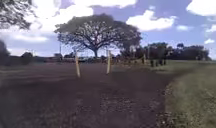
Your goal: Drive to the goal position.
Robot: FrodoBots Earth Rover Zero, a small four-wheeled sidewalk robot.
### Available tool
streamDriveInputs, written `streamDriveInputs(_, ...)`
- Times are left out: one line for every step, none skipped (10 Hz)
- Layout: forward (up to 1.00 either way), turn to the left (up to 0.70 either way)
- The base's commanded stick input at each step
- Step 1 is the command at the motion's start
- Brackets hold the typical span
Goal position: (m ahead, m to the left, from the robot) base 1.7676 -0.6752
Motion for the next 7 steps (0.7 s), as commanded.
streamDriveInputs(0.5, 0.0)
streamDriveInputs(0.5, 0.0)
streamDriveInputs(0.5, 0.0)
streamDriveInputs(0.5, 0.0)
streamDriveInputs(0.5, 0.0)
streamDriveInputs(0.5, 0.0)
streamDriveInputs(0.5, 0.0)
